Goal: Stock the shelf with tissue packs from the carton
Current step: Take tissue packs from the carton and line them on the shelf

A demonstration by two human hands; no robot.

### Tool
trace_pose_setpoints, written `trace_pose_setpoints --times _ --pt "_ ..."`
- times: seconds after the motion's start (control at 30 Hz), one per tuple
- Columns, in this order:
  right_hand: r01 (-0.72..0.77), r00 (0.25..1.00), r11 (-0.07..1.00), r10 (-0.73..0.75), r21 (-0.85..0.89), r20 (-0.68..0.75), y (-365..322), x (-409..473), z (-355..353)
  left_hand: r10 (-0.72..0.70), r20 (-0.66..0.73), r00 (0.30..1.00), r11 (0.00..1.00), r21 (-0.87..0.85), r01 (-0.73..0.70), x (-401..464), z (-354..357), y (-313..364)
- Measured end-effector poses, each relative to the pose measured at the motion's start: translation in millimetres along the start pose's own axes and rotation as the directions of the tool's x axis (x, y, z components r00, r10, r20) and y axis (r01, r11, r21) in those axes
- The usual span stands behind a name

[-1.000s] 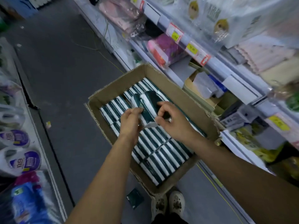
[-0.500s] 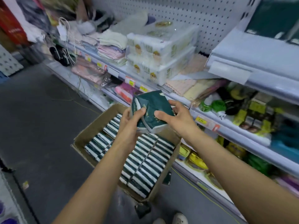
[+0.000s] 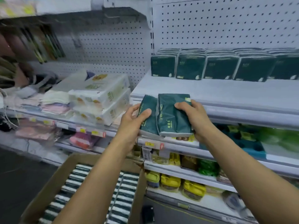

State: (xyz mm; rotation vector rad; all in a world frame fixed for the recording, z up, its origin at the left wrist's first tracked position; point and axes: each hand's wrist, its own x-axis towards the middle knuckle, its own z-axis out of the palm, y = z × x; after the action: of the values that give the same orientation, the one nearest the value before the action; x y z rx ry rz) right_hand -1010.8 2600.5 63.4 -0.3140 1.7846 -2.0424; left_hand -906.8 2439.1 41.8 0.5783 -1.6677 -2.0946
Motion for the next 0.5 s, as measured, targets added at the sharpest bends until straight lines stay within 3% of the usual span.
trace_pose_setpoints --times 0.17,0.5 --pt "0.048 0.989 0.987 -0.025 0.153 -0.148 -20 1 -74 0.037 0.042 0.998 0.998 0.05 -0.039 20 70 8" --pt "0.299 0.873 0.945 -0.216 0.131 -0.436 -72 25 -227 0.087 0.13 0.988 0.979 0.173 -0.109 53 222 14"
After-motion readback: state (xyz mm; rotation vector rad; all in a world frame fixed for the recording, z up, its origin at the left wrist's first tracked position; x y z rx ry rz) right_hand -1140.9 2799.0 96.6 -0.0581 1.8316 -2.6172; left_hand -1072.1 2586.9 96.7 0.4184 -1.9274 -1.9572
